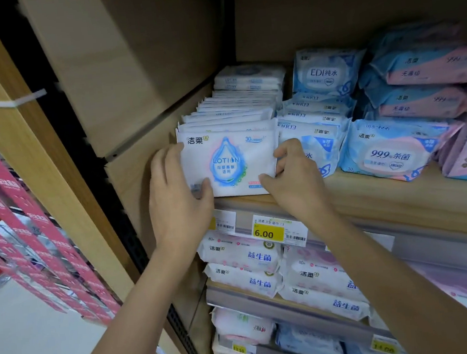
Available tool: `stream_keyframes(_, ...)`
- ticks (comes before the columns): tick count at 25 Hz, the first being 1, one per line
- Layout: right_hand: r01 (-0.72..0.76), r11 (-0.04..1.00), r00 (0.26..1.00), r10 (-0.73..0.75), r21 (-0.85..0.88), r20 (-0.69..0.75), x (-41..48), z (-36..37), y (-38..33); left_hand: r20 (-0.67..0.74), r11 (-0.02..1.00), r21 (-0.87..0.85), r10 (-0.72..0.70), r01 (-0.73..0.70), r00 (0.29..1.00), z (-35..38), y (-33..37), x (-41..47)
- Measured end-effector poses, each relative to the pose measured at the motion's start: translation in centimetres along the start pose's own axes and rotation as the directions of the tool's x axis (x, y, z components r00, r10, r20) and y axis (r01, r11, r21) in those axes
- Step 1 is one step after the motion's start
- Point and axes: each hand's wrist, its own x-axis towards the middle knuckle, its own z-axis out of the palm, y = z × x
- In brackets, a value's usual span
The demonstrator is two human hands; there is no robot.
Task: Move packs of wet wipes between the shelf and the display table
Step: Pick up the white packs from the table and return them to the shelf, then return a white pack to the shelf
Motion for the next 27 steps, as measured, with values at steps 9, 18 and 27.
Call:
stream_keyframes(9, -0.024, 0.994, 1.0, 0.023, -0.107, -0.011, 1.2, 0.1, -1.5, 0.103, 0.958, 0.272, 0.064, -0.09, 0.993, 0.9, 0.1, 2.2)
stream_keyframes(18, 0.146, 0.855, 0.965, -0.234, 0.498, 0.119, -6.7, -0.3, -2.4, 0.229, 0.969, -0.249, 0.057, 0.001, 0.972, -6.3, -1.6, -4.6)
stream_keyframes(27, -0.136, 0.959, 0.56, -0.133, 0.25, 0.817, -21.3, 13.2, 7.7, 0.32, 0.714, 0.031, -0.67, 0.699, 0.67, -10.7, -7.2, -27.9)
